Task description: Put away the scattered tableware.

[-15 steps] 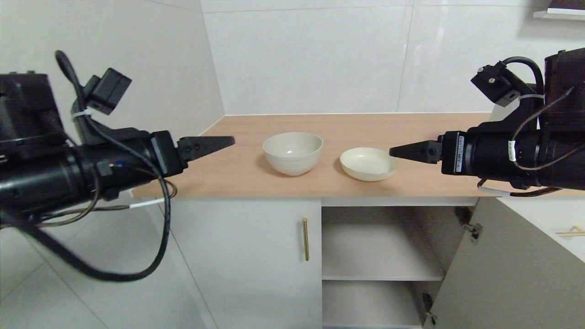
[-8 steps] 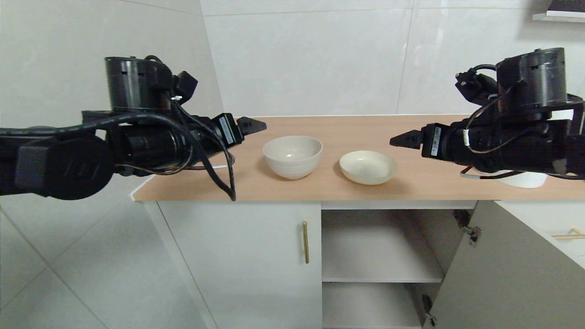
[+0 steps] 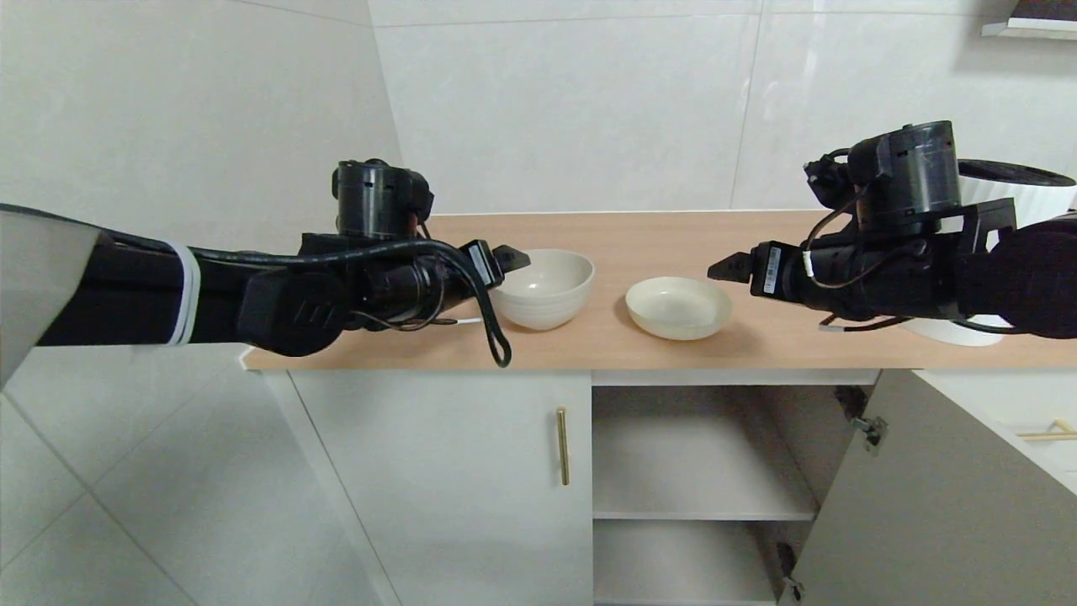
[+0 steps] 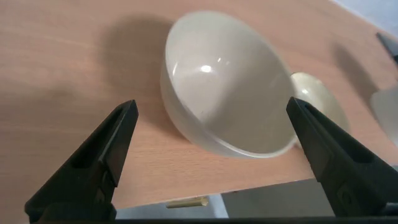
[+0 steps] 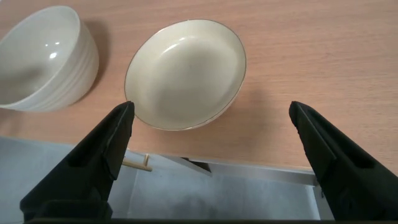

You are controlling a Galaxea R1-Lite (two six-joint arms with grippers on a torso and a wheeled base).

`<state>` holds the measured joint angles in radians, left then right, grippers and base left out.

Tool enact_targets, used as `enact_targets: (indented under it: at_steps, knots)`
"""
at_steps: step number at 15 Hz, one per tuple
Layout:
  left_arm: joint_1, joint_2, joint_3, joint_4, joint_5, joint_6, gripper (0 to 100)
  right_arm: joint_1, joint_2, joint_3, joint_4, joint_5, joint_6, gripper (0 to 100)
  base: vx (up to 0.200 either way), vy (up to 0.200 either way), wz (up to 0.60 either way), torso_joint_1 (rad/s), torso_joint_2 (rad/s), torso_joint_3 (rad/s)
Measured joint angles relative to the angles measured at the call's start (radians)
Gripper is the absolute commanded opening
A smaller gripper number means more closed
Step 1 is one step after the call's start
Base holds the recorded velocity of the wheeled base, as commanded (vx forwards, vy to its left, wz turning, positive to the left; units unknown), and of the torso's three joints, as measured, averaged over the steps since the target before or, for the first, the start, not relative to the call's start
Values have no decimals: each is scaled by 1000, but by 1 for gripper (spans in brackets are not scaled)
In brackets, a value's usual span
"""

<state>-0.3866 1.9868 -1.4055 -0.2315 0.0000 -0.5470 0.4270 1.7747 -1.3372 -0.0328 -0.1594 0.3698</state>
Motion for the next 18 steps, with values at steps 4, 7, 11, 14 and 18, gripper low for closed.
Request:
enact_targets:
  at_steps: [4, 7, 11, 14, 18]
  knots:
    - [0, 39, -3, -3, 2, -1, 0, -1, 1, 4, -1, 4, 1, 100, 0, 0, 0, 0, 0, 0]
    - [0, 40, -3, -3, 2, -4, 0, -1, 1, 5, -1, 5, 1, 100, 0, 0, 0, 0, 0, 0]
    - [0, 14, 4, -4, 6, -4, 0, -5, 1, 5, 0, 8, 1, 100, 0, 0, 0, 0, 0, 0]
    - [0, -4, 11, 0, 8, -4, 0, -12, 7, -1, 2, 7, 0, 100, 0, 0, 0, 0, 0, 0]
    - [-2, -21, 24, -1, 7, -5, 0, -20, 81, -71, 40, -120, 2, 100, 0, 0, 0, 0, 0, 0]
